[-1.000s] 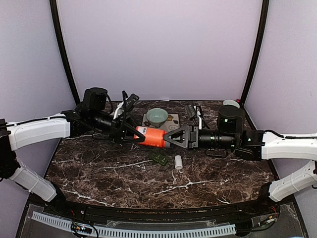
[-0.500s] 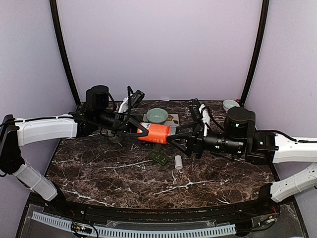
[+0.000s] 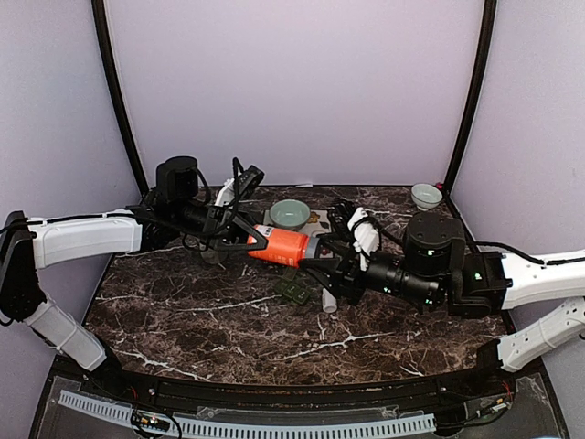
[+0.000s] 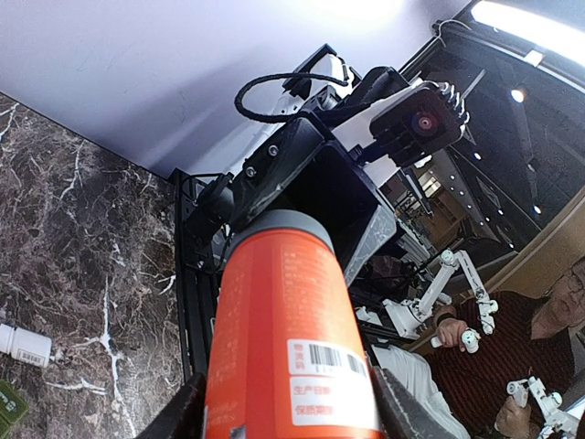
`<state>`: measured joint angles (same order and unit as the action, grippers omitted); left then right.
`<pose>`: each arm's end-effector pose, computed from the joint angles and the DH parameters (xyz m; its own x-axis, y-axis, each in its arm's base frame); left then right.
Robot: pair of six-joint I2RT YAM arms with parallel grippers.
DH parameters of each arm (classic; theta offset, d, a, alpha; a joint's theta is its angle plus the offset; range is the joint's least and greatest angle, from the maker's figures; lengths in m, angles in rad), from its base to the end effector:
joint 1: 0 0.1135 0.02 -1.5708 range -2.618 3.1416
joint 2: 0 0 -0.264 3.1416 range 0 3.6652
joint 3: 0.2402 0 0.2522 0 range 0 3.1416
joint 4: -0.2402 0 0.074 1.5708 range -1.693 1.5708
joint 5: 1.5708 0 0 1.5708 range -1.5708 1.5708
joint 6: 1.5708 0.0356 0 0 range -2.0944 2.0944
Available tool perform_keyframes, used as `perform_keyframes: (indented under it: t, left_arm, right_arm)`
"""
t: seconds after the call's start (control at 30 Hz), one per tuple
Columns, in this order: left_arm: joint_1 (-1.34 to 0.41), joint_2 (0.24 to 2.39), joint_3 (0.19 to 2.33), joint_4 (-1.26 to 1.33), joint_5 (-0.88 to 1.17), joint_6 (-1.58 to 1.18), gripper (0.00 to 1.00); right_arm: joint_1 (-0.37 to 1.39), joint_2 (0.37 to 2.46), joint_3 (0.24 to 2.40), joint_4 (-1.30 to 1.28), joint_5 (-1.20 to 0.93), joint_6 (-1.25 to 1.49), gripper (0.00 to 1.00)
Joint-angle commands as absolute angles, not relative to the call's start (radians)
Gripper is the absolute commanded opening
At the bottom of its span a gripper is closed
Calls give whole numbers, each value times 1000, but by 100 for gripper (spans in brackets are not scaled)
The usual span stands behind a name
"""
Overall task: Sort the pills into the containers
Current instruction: Unscrew the lid of the pill bottle.
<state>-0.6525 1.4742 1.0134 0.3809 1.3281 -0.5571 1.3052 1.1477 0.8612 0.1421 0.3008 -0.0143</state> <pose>0.2356 -0.2235 0.3145 -0.5375 0.2508 -0.8051 0.7429 -0.3110 -0.5928 0.0812 0.2582 0.3270 -0.0257 -0.1465 -0.9889 -0.8451 0.5316 -0.0568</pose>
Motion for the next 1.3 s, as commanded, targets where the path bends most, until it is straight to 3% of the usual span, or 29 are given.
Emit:
perform_keyframes:
  t: [0.0, 0.2, 0.53, 0.97, 1.27]
  left_arm:
    - [-659, 1442, 1038, 428, 1429, -538, 0]
    - [-659, 1443, 1039, 423, 1433, -537, 0]
    - [-659, 1450, 1039, 426, 1434, -537, 0]
    - [-659, 1453, 1040, 415, 1419, -518, 0]
    - [-655, 1456, 1062, 380, 1380, -456, 0]
  right_arm:
    - [1305, 1164, 854, 76, 409, -66, 20]
    - [1307, 1160, 856, 76, 417, -74, 30]
    - [1307, 1135, 853, 92, 410, -60, 63]
    - [1307, 1090, 849, 80, 404, -19, 72]
    - [1306, 995, 821, 50, 348, 183, 80]
